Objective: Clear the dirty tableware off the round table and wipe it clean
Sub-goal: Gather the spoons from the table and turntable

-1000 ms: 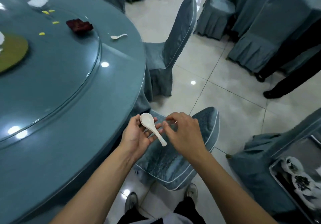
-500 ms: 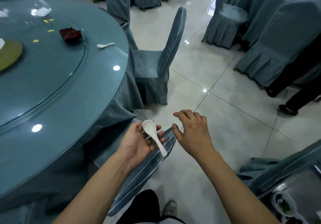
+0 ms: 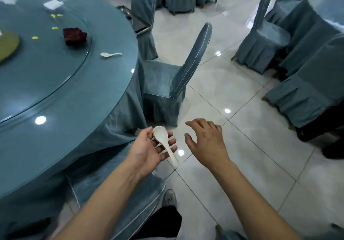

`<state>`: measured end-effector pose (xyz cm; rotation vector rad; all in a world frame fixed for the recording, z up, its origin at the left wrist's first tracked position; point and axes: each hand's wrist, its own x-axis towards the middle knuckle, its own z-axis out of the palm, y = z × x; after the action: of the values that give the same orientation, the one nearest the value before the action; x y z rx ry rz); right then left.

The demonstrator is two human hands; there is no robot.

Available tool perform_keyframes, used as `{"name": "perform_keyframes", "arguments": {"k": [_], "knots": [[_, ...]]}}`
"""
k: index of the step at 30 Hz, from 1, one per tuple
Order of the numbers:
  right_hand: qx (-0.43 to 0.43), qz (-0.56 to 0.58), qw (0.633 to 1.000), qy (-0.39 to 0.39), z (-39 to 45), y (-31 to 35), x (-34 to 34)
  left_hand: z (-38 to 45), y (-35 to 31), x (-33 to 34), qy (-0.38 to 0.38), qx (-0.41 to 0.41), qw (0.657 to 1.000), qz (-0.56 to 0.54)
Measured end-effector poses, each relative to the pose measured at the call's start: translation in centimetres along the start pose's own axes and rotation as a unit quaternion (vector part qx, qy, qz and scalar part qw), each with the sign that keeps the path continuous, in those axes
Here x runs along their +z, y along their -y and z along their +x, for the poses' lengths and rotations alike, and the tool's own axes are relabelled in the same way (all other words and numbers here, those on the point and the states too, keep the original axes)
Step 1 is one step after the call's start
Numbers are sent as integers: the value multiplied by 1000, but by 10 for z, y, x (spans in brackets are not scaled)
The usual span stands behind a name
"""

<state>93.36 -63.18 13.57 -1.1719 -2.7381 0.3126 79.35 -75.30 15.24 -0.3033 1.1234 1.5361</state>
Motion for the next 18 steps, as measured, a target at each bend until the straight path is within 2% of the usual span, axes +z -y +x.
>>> {"name": "perform_keyframes", "arguments": {"k": [9, 18], "knots": [[-74, -1, 997, 32, 116, -24, -2, 58, -36, 54, -31, 30, 998, -47], [-204, 16, 977, 64, 249, -34, 6, 118, -87, 89, -115, 112, 975, -156]]}}
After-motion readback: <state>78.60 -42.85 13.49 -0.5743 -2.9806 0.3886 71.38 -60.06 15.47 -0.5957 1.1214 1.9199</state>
